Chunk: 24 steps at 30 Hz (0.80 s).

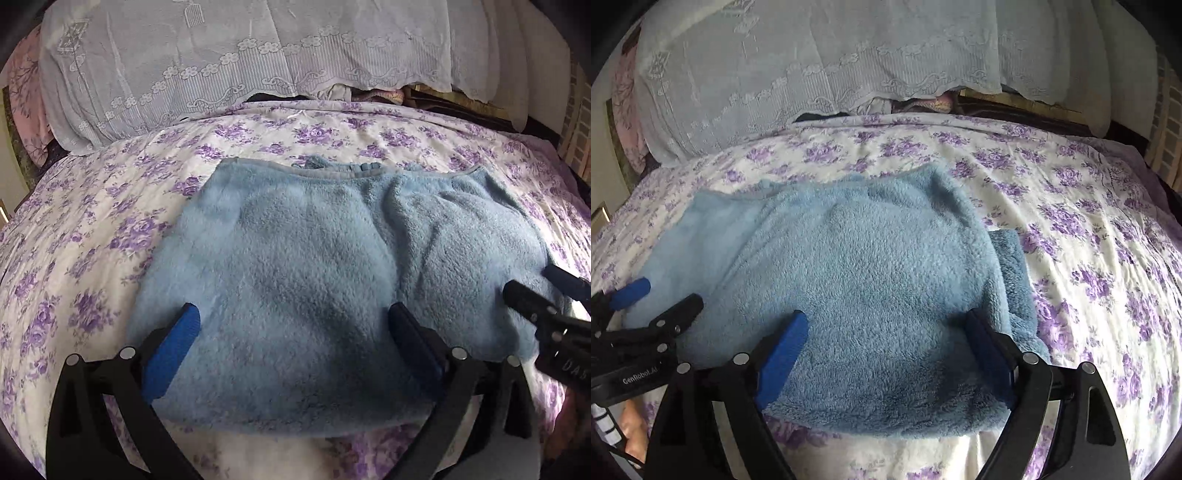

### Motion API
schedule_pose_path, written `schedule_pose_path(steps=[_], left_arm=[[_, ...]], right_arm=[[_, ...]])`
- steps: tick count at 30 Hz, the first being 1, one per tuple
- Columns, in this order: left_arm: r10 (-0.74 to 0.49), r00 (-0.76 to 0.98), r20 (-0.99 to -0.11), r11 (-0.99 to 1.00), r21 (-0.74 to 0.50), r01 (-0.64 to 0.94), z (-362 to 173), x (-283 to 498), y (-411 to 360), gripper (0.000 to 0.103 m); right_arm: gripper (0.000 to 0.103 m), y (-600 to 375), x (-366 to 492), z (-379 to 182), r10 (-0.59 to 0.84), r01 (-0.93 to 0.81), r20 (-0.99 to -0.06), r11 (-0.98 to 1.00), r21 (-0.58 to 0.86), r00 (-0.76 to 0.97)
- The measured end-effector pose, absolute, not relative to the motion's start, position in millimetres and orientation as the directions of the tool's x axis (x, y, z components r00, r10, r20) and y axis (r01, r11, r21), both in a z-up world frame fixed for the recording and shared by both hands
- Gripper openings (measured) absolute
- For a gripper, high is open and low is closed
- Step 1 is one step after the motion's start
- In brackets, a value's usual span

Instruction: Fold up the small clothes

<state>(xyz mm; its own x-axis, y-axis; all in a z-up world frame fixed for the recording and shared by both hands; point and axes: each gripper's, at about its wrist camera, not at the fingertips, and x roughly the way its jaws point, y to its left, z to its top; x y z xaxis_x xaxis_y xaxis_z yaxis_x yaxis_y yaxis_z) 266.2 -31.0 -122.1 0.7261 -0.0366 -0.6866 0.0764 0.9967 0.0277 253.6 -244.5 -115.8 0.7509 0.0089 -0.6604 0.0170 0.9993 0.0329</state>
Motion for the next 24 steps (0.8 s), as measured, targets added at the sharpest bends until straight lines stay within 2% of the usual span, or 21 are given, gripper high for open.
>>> schedule_pose_path(steps=[3,5,6,7,8,10,14,17,20,24], left_arm=[[-0.026,0.733,-0.679,0.999,-0.004,0.032,-118.0,247.5,-10.3,0.099],[0.010,0.716,-0.698,1.000,-0.009,-0.022,-123.8,243.9,7.4,0.099],[0.029,0.695,-0.719,0.999,-0.006,-0.049,-129.7,247.3,15.0,0.099],[0.040,0.662,-0.748,0.998,-0.007,-0.069,-137.1,254.8,21.6,0.099],[0.004,0.624,-0.781,0.997,-0.044,-0.061,-145.6,263.2,26.2,0.099],[-0.022,0.611,-0.791,0.996,-0.068,-0.053,-149.2,267.4,29.5,0.099],[0.061,0.650,-0.758,0.998,0.041,-0.047,-144.7,261.0,15.4,0.099],[0.076,0.677,-0.732,0.997,0.060,-0.048,-138.2,257.4,12.8,0.099],[0.098,0.721,-0.686,0.995,0.087,-0.053,-126.0,253.2,9.4,0.099],[0.133,0.773,-0.620,0.987,0.150,-0.049,-102.8,260.9,-2.2,0.099]], right_arm=[[0.087,-256.2,238.1,-100.7,0.014,0.036,-0.614,0.997,0.068,0.789],[0.081,-270.8,238.3,-99.1,0.005,0.072,-0.610,0.992,0.102,0.792],[0.069,-279.3,243.3,-103.0,0.005,0.092,-0.628,0.988,0.121,0.778],[0.052,-286.9,250.4,-110.9,0.006,0.113,-0.661,0.984,0.137,0.751],[0.047,-293.2,257.8,-121.1,0.013,0.127,-0.693,0.980,0.151,0.721],[0.046,-297.2,264.8,-133.7,0.039,0.121,-0.709,0.978,0.173,0.704],[0.046,-288.7,261.1,-128.9,0.003,0.121,-0.695,0.984,0.129,0.719],[0.043,-295.0,253.7,-117.2,0.026,0.130,-0.652,0.973,0.189,0.757],[0.044,-294.0,250.3,-100.8,0.036,0.122,-0.614,0.969,0.214,0.788],[0.045,-281.3,269.7,-84.4,0.053,0.091,-0.614,0.975,0.201,0.788]])
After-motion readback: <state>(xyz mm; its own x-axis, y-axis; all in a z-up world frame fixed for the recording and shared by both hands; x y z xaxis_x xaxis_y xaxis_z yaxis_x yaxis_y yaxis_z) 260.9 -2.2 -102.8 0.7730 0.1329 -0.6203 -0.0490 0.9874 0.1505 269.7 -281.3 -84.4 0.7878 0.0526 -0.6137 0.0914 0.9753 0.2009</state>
